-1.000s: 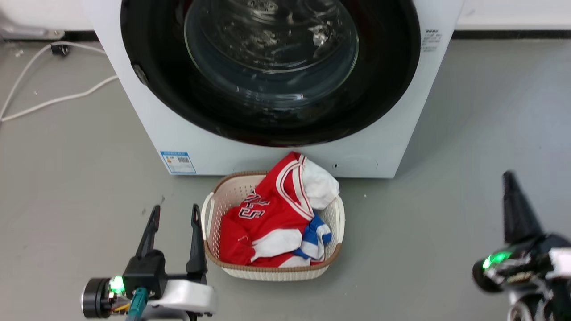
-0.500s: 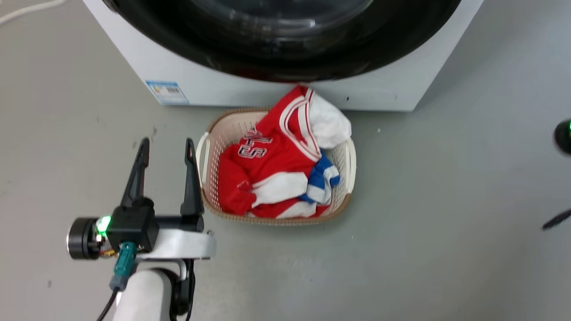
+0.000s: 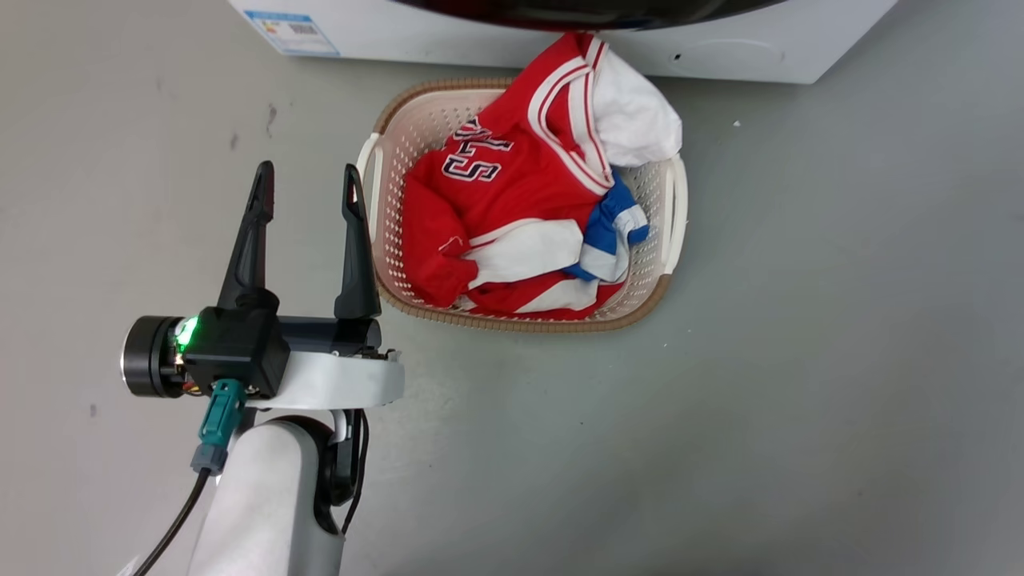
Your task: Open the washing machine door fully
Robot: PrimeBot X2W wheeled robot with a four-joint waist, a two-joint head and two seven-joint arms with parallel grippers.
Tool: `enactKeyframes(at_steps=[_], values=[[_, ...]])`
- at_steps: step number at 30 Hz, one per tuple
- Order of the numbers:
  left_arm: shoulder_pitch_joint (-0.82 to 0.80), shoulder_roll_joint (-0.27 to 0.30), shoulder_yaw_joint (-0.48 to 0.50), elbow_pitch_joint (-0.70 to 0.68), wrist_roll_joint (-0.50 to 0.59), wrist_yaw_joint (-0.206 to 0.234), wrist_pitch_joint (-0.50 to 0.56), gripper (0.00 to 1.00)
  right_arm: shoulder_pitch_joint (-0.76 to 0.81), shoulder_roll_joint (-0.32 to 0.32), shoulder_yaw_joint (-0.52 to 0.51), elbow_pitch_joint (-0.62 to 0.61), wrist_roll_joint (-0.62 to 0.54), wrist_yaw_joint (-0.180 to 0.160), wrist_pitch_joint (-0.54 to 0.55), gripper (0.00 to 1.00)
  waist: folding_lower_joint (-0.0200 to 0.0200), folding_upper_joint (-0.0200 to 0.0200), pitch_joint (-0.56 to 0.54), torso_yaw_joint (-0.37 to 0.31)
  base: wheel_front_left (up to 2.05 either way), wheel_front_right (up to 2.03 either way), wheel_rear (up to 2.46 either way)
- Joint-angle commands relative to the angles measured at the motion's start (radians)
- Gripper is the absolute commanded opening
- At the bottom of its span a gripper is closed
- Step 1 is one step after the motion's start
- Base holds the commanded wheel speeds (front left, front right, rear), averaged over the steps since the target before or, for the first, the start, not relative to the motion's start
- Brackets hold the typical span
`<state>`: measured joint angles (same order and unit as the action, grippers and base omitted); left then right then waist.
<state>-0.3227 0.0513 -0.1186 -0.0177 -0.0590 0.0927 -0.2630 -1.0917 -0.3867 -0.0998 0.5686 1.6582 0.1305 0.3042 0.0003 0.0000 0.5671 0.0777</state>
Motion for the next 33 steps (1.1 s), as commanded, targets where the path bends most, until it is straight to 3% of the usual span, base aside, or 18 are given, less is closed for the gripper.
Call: enactKeyframes(at_steps=[1,10,18,33], values=[[-0.015,-0.002,0.0,-0.001,-0.006,0.005,-0.003,1.0,-0.02,-0.009,0.007,0.007,-0.004,0.0,0.009,0.0,-0.0003,0.0,0.018,0.012,0.0,0.0,0.0],[-0.039,-0.002,-0.015,-0.003,-0.021,0.016,-0.003,1.0,-0.176,-0.032,0.118,0.094,-0.069,0.0,0.107,0.0,-0.0003,0.0,0.062,0.037,0.0,0.0,0.0],[-0.052,-0.002,-0.02,0.0,-0.026,0.022,-0.003,1.0,-0.218,-0.028,0.182,0.123,-0.107,0.0,0.179,0.0,-0.0003,0.0,0.077,0.04,0.0,0.0,0.0],[-0.023,-0.001,-0.003,0.013,-0.023,0.018,-0.003,1.0,-0.11,-0.017,0.232,0.066,-0.121,0.001,0.258,0.0,-0.0003,0.0,0.023,0.007,0.0,0.0,0.0]])
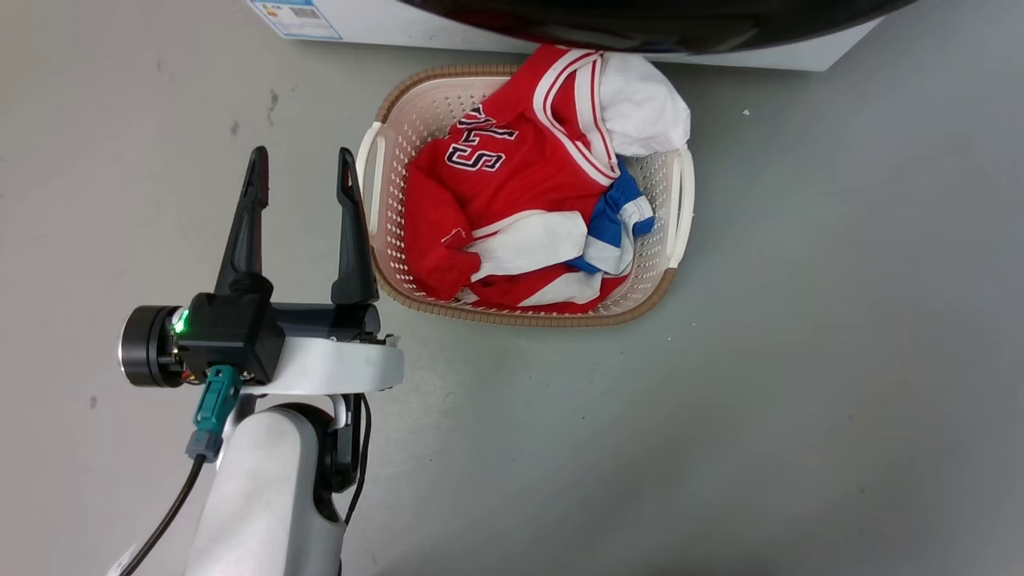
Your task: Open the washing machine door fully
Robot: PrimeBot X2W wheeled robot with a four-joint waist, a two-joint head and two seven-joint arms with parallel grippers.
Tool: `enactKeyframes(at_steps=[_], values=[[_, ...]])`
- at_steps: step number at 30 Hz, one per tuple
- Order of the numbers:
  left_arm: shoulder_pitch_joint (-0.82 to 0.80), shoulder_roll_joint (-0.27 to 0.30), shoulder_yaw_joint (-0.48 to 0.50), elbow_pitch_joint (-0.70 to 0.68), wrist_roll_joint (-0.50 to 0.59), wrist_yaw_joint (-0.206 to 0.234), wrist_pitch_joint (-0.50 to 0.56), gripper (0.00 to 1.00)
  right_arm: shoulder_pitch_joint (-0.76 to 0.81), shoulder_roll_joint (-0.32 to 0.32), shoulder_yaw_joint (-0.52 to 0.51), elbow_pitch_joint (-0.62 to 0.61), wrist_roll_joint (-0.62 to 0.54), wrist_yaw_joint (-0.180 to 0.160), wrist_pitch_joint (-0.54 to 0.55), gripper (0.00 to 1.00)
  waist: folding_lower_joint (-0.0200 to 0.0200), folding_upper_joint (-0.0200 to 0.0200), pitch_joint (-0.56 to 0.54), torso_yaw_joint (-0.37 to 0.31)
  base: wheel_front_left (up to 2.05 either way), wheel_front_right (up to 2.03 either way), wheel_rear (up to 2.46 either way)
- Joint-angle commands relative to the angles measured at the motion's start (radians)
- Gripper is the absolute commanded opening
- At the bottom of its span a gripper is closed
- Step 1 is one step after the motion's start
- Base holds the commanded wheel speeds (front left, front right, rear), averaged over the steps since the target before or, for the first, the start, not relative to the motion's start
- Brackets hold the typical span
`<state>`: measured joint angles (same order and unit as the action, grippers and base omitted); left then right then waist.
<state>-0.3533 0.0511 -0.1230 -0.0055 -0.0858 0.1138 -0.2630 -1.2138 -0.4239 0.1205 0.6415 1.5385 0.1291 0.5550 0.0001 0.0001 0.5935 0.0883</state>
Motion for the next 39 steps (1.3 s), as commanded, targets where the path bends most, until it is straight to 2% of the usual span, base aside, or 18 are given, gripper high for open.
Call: enactKeyframes(at_steps=[1,20,26,39], values=[[0.01,-0.001,0.002,0.001,0.004,-0.003,-0.003,1.0,0.019,0.022,0.013,-0.016,0.002,0.003,0.013,0.0,-0.0001,-0.0001,-0.008,-0.006,0.0,0.0,0.0],[0.06,-0.001,0.036,0.01,0.03,-0.02,-0.003,1.0,0.261,0.04,0.077,-0.225,0.009,0.003,0.103,0.0,-0.0001,-0.0001,-0.093,-0.063,0.0,0.0,0.0],[0.075,-0.001,0.044,0.012,0.038,-0.025,-0.003,1.0,0.335,0.035,0.094,-0.291,0.019,0.003,0.131,0.0,-0.0001,-0.0001,-0.118,-0.072,0.0,0.0,0.0],[0.122,-0.001,0.058,0.021,0.047,-0.024,-0.003,1.0,0.53,0.067,0.169,-0.412,0.043,0.003,0.195,0.0,-0.0001,-0.0001,-0.19,-0.083,0.0,0.0,0.0]])
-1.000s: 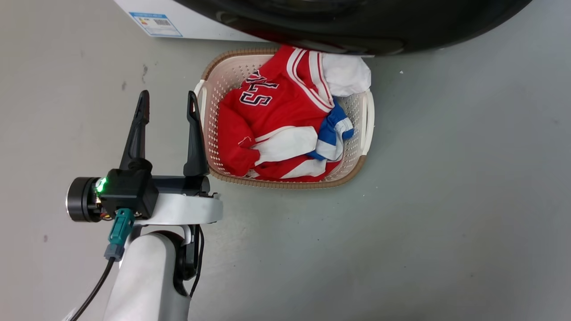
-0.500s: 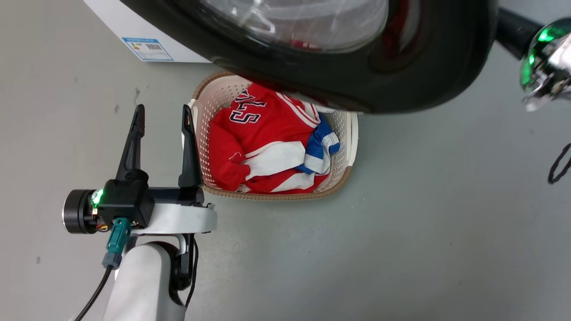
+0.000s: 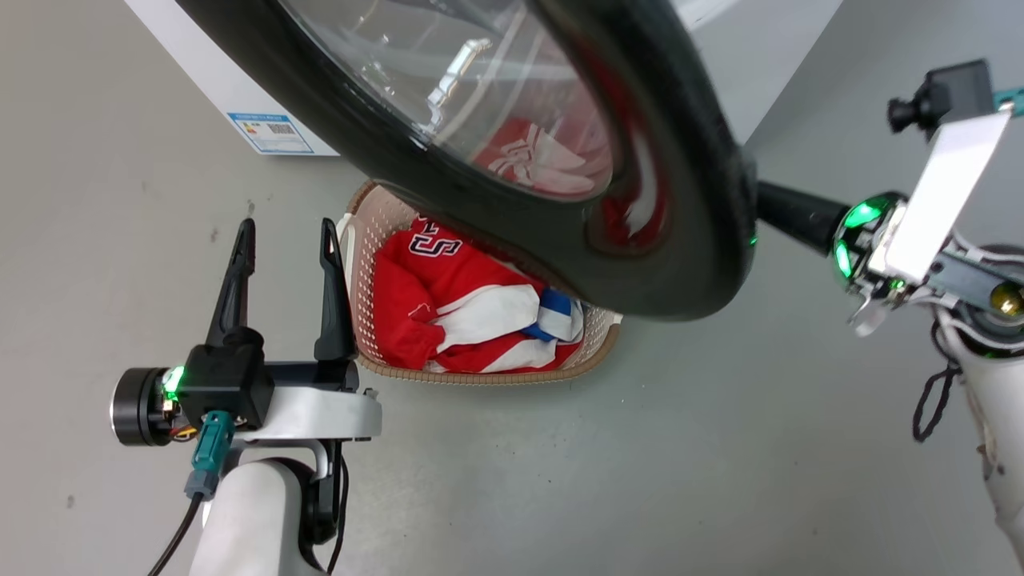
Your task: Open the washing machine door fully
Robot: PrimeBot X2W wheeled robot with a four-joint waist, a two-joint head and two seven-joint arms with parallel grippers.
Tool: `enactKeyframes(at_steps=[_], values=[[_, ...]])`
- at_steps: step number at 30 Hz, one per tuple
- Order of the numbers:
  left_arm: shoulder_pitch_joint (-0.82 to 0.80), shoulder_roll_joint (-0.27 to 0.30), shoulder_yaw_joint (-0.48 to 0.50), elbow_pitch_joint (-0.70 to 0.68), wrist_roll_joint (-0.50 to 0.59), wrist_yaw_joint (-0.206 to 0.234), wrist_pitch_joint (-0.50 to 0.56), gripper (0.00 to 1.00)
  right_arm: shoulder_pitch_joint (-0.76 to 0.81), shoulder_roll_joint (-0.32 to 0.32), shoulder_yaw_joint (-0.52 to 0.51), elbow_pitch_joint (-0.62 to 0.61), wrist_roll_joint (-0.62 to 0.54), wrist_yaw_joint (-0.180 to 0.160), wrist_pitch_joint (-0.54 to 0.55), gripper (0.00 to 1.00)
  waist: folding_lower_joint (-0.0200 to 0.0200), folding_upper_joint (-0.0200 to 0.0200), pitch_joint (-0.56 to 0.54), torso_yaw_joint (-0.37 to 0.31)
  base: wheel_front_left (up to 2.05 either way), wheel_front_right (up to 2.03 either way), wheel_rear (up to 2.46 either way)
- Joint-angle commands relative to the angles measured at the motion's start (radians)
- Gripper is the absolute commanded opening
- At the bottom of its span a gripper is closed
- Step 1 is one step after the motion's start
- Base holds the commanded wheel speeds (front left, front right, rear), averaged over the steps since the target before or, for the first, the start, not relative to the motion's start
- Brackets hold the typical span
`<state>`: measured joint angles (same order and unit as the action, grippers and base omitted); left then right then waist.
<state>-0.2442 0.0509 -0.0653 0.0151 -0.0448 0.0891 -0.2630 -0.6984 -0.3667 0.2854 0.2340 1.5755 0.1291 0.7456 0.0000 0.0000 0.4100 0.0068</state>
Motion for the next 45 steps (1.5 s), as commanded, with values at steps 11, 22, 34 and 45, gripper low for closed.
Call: enactKeyframes(at_steps=[11,22,34,45], values=[[0.042,-0.001,-0.004,0.003,0.005,0.006,-0.003,1.0,0.137,0.054,0.056,-0.077,0.041,0.003,0.03,0.0,0.0,0.0,-0.06,0.005,0.0,0.0,0.0],[0.078,-0.001,-0.012,0.013,-0.001,0.012,-0.003,1.0,0.226,0.103,0.118,-0.122,0.06,0.003,0.038,0.0,0.0,0.0,-0.106,0.016,0.0,0.0,0.0],[0.112,-0.001,-0.02,0.024,-0.004,0.019,-0.003,1.0,0.297,0.152,0.166,-0.155,0.084,0.003,0.037,0.0,0.0,0.0,-0.159,0.032,0.0,0.0,0.0],[0.149,-0.001,-0.02,0.034,-0.004,0.025,-0.003,1.0,0.354,0.171,0.162,-0.14,0.097,0.003,-0.001,0.0,0.0,0.0,-0.212,0.034,0.0,0.0,0.0]])
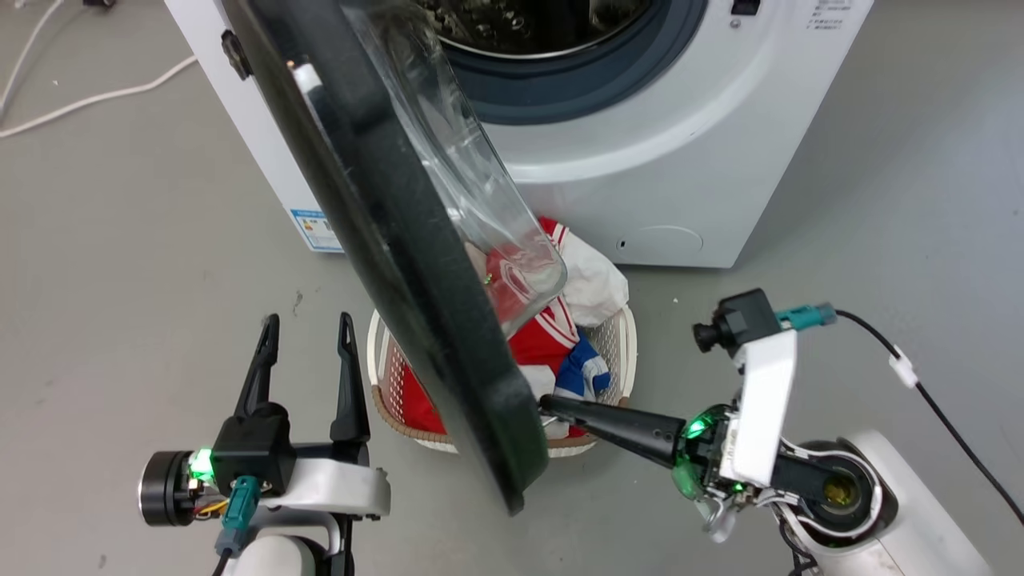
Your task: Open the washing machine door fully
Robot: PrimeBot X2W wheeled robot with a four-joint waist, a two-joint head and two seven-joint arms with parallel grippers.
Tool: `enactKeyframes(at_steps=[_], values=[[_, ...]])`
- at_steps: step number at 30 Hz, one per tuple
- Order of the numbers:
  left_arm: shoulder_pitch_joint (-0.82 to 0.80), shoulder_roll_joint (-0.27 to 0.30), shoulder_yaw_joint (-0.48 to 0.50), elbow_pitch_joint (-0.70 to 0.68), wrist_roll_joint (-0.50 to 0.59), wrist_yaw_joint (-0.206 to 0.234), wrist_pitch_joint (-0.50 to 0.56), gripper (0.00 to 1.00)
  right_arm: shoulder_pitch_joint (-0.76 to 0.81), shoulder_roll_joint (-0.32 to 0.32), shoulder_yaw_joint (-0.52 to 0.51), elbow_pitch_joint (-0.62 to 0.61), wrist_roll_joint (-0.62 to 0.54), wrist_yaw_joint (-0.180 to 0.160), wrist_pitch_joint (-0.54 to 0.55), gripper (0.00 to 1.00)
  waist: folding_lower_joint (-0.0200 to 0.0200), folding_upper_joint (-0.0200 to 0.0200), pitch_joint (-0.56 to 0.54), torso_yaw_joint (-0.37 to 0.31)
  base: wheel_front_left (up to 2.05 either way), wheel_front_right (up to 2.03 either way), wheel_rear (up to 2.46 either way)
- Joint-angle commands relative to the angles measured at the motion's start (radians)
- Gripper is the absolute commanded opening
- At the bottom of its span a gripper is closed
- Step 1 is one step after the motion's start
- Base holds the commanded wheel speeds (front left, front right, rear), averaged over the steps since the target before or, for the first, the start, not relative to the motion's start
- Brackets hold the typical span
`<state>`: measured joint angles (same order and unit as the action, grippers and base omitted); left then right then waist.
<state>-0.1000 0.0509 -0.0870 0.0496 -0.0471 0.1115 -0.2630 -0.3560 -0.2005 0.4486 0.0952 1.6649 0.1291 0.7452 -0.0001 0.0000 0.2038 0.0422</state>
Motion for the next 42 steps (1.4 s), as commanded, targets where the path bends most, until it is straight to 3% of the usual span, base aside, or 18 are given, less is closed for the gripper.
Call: enactKeyframes(at_steps=[1,5,8,9,10,18,23,31,33,34,35,42], values=[[0.013,-0.001,0.0,0.001,-0.002,0.003,-0.003,1.0,0.019,0.003,-0.012,-0.004,0.009,0.003,-0.012,0.0,0.0001,0.0,-0.013,-0.001,0.0,0.0,0.0],[0.038,-0.001,-0.001,0.007,-0.003,0.006,-0.003,1.0,0.062,-0.016,-0.059,-0.007,0.007,0.003,-0.061,0.0,0.0001,0.0,-0.045,-0.005,0.0,0.0,0.0],[0.054,-0.001,-0.003,0.011,0.0,0.004,-0.003,1.0,0.094,-0.016,-0.11,-0.025,0.021,0.003,-0.111,0.4,0.0001,0.0,-0.068,-0.009,0.0,0.0,0.0],[0.059,-0.001,-0.002,0.013,0.001,0.002,-0.003,1.0,0.105,-0.013,-0.132,-0.03,0.023,0.003,-0.134,0.65,0.0001,0.0,-0.075,-0.01,0.0,0.0,0.0],[0.062,-0.001,-0.003,0.014,0.001,0.001,-0.003,1.0,0.117,-0.013,-0.156,-0.037,0.021,0.003,-0.16,1.0,0.0001,0.0,-0.084,-0.01,0.0,0.0,0.0],[0.089,-0.001,-0.008,0.018,0.002,0.0,-0.003,1.0,0.226,0.028,-0.33,-0.112,-0.035,0.003,-0.394,1.0,0.0001,0.0,-0.132,-0.007,0.0,0.0,0.0],[0.117,-0.001,0.005,0.011,0.004,0.006,-0.003,1.0,0.289,0.024,-0.378,-0.16,-0.191,0.003,-0.562,1.0,0.0001,0.0,-0.159,-0.018,0.0,0.0,0.0],[0.161,-0.001,0.024,0.004,0.009,0.006,-0.003,1.0,0.326,-0.008,-0.316,-0.089,-0.72,0.003,-0.98,1.0,0.0001,0.0,-0.183,-0.036,0.0,0.0,0.0],[0.163,-0.001,0.026,0.003,0.01,0.005,-0.003,1.0,0.33,-0.003,-0.309,-0.078,-0.864,0.003,-1.004,1.0,0.0001,0.0,-0.188,-0.037,0.0,0.0,0.0],[0.163,-0.001,0.026,0.003,0.01,0.005,-0.003,1.0,0.33,-0.003,-0.309,-0.078,-0.864,0.003,-1.004,1.0,0.0001,0.0,-0.188,-0.037,0.0,0.0,0.0],[0.168,-0.001,0.029,0.002,0.011,0.005,-0.003,1.0,0.334,0.025,-0.341,-0.088,-1.019,0.002,-1.01,1.0,0.0001,0.0,-0.191,-0.039,0.0,0.0,0.0],[0.167,-0.001,0.021,0.0,0.013,0.006,-0.003,1.0,0.393,0.131,-0.419,-0.181,-1.417,0.001,-1.01,1.0,0.0001,0.0,-0.196,-0.041,0.0,0.0,0.0]])
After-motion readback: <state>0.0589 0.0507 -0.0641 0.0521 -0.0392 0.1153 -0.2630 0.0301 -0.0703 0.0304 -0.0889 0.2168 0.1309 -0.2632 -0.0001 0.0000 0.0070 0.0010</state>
